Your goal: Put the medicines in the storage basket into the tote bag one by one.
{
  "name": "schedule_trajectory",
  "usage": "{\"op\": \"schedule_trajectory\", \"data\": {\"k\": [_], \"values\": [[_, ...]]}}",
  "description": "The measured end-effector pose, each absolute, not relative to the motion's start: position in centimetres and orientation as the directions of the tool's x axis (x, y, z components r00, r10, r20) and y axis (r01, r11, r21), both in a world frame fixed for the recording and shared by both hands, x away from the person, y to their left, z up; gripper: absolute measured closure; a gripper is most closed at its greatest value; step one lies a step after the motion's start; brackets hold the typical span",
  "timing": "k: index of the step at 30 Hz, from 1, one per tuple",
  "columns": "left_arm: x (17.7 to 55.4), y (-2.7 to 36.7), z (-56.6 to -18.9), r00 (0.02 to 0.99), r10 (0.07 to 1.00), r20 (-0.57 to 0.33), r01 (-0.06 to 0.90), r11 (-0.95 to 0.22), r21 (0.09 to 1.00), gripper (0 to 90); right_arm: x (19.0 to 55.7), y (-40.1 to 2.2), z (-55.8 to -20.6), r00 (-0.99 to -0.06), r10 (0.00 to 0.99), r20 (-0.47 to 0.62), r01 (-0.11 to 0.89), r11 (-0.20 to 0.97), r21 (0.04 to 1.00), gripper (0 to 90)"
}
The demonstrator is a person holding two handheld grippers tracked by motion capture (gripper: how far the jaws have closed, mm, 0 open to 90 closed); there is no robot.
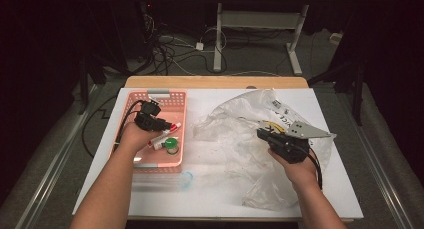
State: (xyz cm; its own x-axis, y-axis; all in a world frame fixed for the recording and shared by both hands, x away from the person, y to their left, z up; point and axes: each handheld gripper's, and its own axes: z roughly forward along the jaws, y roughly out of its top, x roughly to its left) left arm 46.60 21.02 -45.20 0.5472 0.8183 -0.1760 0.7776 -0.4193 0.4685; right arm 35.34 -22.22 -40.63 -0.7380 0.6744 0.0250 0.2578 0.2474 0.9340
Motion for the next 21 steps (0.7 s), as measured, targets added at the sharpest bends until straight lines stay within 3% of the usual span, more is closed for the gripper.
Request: {"op": "schedule_trajectory", "data": {"k": [12,21], "values": [[47.0,20.4,-46.8,0.563,0.821,-0.097,0.780,-0.489,0.391,57.3,35.4,-22.5,-40.7,-0.737,0.675,0.025,0.259,0.248,0.934,90.0],[46.8,21.2,-46.8,0.536,0.839,-0.090,0.799,-0.470,0.375,66.2,35.3,-22.4,-40.6,-0.736,0.676,0.031,0.260,0.240,0.935,90.0]]}}
